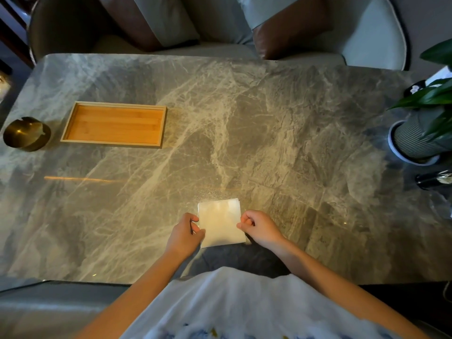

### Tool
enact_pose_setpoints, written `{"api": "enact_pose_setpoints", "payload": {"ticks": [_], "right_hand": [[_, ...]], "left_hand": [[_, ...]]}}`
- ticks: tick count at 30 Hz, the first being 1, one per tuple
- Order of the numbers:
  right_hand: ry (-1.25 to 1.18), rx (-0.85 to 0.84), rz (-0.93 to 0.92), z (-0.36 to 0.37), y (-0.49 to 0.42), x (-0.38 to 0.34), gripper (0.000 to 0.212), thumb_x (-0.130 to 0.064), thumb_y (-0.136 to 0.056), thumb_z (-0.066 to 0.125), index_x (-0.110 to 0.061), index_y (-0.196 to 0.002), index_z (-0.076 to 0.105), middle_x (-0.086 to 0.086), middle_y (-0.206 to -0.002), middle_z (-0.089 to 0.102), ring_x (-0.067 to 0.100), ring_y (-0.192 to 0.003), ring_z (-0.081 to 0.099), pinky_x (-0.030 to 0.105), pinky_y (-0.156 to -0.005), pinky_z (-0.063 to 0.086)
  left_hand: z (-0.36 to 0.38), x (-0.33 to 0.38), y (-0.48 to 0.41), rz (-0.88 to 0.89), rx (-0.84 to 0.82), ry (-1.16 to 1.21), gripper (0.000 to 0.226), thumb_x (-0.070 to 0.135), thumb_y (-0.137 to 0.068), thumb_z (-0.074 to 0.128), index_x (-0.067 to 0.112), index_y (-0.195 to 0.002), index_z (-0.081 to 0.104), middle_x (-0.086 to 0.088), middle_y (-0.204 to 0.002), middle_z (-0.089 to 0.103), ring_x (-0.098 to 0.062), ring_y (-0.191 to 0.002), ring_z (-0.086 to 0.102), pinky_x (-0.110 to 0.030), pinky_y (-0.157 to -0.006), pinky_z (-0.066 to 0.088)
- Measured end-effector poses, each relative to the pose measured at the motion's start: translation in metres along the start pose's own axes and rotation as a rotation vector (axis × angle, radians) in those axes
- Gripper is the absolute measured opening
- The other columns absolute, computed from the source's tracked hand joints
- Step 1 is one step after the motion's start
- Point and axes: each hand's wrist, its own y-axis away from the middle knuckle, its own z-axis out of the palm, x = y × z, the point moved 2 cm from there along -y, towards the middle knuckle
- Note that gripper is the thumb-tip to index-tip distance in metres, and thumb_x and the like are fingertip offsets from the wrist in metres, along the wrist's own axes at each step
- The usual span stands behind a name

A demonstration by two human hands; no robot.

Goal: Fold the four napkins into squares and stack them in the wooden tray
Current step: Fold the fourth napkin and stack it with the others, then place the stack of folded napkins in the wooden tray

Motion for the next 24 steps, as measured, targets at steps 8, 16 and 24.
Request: {"api": "enact_pose_setpoints", "payload": {"ticks": [8,16,24], "right_hand": [[0.084,0.082,0.069,0.002,0.003,-0.004,0.027,-0.044,-0.082,0.066,-0.023,-0.092,0.052,-0.010,-0.067,0.056,0.011,-0.065,0.056,0.035,-0.065,0.046],[0.320,0.099,0.098,0.001,0.002,-0.017,0.025,-0.039,-0.080,0.062,-0.024,-0.088,0.045,-0.002,-0.084,0.064,0.022,-0.082,0.062,0.035,-0.069,0.046],[0.329,0.105,0.092,0.001,0.002,-0.018,0.026,-0.039,-0.081,0.063,-0.021,-0.092,0.048,0.001,-0.084,0.063,0.024,-0.081,0.062,0.036,-0.068,0.046]], "left_hand": [[0.000,0.007,0.000,0.024,0.005,-0.129,0.034,0.026,-0.082,0.062,0.008,-0.109,0.056,-0.013,-0.106,0.057,-0.013,-0.074,0.053,-0.025,-0.064,0.042],[0.011,0.023,0.011,-0.085,-0.035,0.280,0.039,0.009,-0.083,0.063,0.002,-0.118,0.046,-0.020,-0.119,0.055,-0.025,-0.094,0.060,-0.042,-0.085,0.052],[0.007,0.025,0.009,-0.264,-0.073,0.414,0.046,0.013,-0.083,0.063,-0.001,-0.124,0.047,-0.019,-0.111,0.064,-0.033,-0.100,0.063,-0.041,-0.089,0.050]]}}
